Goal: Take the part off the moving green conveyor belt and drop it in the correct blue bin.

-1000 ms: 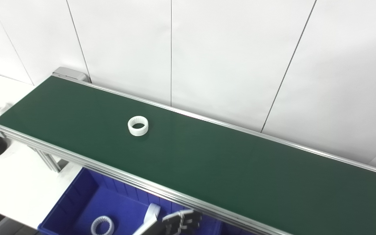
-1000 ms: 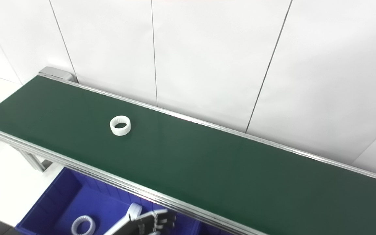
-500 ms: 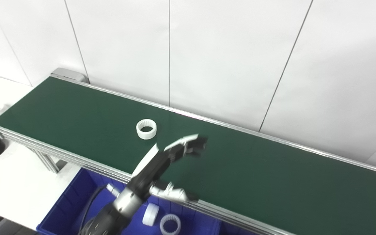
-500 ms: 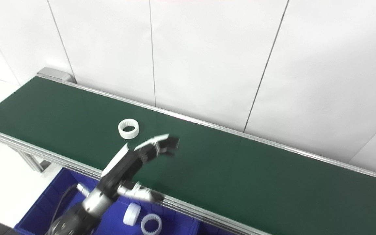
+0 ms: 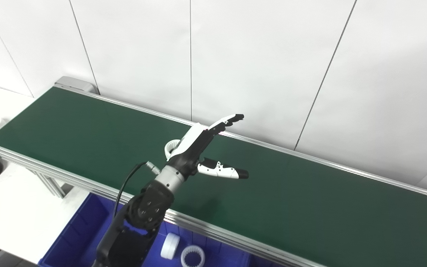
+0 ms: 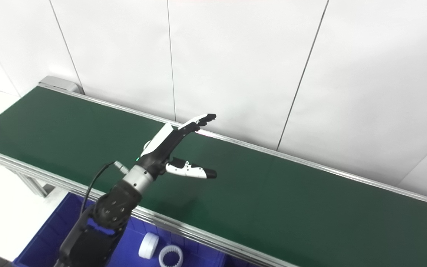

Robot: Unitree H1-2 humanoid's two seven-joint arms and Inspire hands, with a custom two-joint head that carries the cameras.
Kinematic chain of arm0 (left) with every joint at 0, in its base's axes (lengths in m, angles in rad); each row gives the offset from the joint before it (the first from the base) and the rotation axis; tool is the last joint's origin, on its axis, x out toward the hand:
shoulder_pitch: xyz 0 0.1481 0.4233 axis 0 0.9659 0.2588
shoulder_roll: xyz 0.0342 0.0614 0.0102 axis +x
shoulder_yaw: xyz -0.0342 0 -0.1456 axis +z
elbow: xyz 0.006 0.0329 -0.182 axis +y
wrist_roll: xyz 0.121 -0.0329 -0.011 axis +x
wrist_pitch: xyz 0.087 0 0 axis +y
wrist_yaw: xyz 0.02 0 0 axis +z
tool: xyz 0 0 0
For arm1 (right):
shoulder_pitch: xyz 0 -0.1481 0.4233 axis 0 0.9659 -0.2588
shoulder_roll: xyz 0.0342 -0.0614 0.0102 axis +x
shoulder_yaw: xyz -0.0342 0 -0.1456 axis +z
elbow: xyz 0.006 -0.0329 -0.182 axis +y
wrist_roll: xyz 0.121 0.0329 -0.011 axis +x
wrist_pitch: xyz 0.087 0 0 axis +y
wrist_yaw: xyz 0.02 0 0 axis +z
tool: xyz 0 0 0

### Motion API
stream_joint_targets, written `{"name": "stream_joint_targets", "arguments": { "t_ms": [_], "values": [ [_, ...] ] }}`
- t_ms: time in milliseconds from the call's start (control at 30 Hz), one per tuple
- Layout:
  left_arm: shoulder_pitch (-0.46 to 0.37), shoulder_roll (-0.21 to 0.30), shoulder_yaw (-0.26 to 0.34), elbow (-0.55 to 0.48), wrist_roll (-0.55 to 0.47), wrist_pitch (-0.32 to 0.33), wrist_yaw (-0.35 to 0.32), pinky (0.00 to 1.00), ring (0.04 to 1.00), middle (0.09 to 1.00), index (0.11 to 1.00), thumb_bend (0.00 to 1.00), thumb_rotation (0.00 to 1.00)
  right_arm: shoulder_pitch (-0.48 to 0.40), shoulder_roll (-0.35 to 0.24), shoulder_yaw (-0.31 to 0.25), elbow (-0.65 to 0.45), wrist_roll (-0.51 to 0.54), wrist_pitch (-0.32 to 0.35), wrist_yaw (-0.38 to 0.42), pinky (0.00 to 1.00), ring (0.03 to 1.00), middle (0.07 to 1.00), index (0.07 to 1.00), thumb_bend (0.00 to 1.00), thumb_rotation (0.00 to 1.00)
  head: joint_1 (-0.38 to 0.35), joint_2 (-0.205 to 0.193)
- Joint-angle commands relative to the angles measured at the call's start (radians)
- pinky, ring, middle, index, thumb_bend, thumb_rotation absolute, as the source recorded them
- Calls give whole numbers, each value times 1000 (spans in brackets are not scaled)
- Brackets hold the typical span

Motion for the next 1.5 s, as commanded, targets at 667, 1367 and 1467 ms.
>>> {"name": "stream_joint_targets", "arguments": {
  "t_ms": [667,1367,1467],
  "values": [
    [-253,118,-190,452,377,75,236,999,965,953,893,857,444,6,17,2,-40,-33,-48,-26,897,929,953,968,798,431,-9,7],
    [-261,100,-200,578,228,70,250,443,457,531,607,525,6,22,21,1,-70,-13,-36,-16,941,945,953,964,760,427,-12,21],
    [-255,94,-199,555,214,76,246,444,420,513,537,501,0,24,20,2,-75,-2,-31,-10,952,951,957,969,752,425,-10,21]
  ]
}}
